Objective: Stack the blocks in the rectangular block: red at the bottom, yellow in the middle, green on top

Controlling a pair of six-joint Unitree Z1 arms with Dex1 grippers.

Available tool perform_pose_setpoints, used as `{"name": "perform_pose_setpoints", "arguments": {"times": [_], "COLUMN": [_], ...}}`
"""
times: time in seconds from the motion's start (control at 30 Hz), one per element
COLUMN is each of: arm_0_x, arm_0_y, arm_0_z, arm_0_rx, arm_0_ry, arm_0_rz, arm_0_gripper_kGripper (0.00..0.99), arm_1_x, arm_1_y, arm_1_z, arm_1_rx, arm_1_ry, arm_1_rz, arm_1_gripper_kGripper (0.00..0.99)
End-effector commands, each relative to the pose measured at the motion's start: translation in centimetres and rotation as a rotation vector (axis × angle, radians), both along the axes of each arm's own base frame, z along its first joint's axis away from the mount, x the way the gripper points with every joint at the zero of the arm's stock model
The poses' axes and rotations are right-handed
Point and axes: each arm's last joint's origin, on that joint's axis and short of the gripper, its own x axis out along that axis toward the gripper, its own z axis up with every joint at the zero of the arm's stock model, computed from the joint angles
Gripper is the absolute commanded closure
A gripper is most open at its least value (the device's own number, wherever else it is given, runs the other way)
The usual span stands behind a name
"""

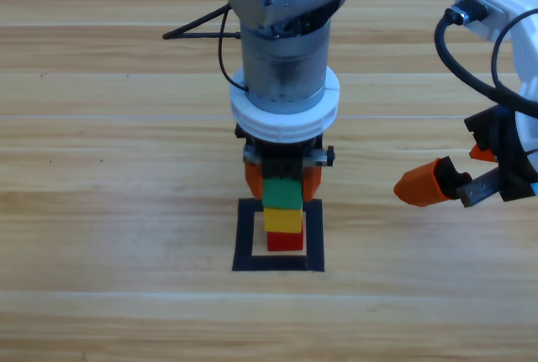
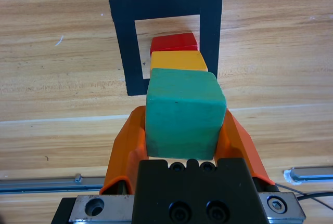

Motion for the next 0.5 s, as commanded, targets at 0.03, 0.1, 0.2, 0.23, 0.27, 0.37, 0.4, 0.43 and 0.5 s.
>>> {"name": "perform_pose_setpoints", "arguments": {"times": [0.03,0.1,0.2,0.23,0.27,0.37,0.4,0.43,0.5], "arm_0_x": [-0.2,-0.3,-0.3,-0.3,-0.3,-0.4,-0.5,-0.5,-0.6], "arm_0_y": [-1.1,-1.0,-1.0,-1.0,-0.9,-0.8,-0.8,-0.7,-0.4], "arm_0_z": [-1.8,-1.5,-1.4,-1.3,-1.3,-0.9,-0.8,-0.6,0.5], "arm_0_rx": [0.036,0.030,0.030,0.028,0.030,0.028,0.027,0.025,0.013], "arm_0_ry": [0.017,0.012,0.012,0.010,0.010,0.002,-0.002,-0.007,-0.035], "arm_0_rz": [-0.014,-0.014,-0.014,-0.014,-0.014,-0.012,-0.014,-0.012,-0.006], "arm_0_gripper_kGripper": [0.034,0.000,0.000,0.000,0.000,0.000,0.000,0.000,0.000], "arm_1_x": [0.3,0.4,0.4,0.4,0.4,0.4,0.4,0.3,0.3], "arm_1_y": [0.5,0.6,0.6,0.6,0.6,0.5,0.5,0.5,0.4], "arm_1_z": [-0.9,-1.0,-1.0,-1.0,-1.0,-1.1,-1.1,-1.1,-1.1], "arm_1_rx": [-0.017,-0.021,-0.023,-0.023,-0.023,-0.026,-0.022,-0.022,-0.020], "arm_1_ry": [0.019,0.019,0.016,0.016,0.016,0.018,0.015,0.014,0.013], "arm_1_rz": [0.008,0.009,0.008,0.008,0.008,0.008,0.008,0.010,0.010], "arm_1_gripper_kGripper": [0.010,0.010,0.008,0.008,0.010,0.010,0.010,0.008,0.008]}}
